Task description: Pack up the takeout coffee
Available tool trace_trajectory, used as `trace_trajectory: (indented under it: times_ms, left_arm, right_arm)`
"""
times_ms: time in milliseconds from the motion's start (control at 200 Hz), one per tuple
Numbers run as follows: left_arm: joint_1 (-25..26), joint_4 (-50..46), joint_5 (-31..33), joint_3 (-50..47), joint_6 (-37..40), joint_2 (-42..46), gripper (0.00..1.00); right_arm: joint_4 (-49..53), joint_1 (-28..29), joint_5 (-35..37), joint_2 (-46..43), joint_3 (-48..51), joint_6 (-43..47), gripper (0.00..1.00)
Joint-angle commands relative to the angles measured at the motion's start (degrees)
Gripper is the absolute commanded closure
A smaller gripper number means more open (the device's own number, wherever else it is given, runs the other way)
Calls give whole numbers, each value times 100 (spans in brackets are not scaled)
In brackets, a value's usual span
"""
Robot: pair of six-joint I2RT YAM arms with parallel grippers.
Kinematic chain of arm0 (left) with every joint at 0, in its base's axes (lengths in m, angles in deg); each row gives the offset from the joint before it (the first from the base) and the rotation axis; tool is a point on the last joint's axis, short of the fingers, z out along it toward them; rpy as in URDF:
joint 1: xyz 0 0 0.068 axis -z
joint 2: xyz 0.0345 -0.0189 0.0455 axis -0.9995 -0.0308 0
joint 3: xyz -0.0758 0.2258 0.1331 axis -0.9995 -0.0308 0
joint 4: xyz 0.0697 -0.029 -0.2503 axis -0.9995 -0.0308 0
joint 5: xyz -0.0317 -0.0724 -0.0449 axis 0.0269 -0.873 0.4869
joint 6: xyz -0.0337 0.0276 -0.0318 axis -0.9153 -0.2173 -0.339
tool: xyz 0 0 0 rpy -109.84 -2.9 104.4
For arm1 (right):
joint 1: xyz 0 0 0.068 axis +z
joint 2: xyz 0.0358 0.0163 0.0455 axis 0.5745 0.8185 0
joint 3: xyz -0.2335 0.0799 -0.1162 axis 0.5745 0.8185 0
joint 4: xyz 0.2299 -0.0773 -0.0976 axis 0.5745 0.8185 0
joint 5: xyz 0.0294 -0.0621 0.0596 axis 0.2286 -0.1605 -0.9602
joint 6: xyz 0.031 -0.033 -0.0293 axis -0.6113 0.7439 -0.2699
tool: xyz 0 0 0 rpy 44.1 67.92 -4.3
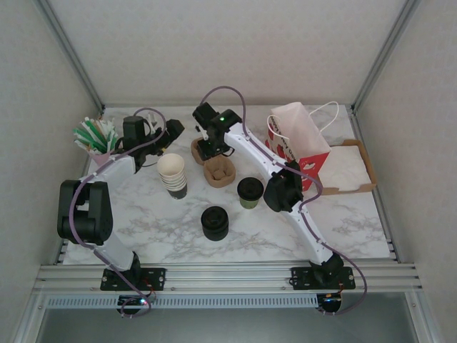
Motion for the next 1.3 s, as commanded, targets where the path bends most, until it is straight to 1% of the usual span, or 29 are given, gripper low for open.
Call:
trace_trajectory:
  times_ms: [0, 511, 981, 1297]
  left_arm:
    - [50, 90, -106, -60, 149, -8, 0]
    - [66, 40, -97, -112, 184, 63, 0]
    - [66, 33, -102, -112, 197, 76, 0]
    - [67, 14, -106, -112, 200, 131, 0]
  right_arm:
    - [-37, -73, -82, 246, 15, -32, 48]
    - [-71, -80, -125, 470, 3, -32, 49]
    - [-58, -75, -214, 493, 5, -23, 56]
    - [-20, -78, -252, 315, 10, -15, 60]
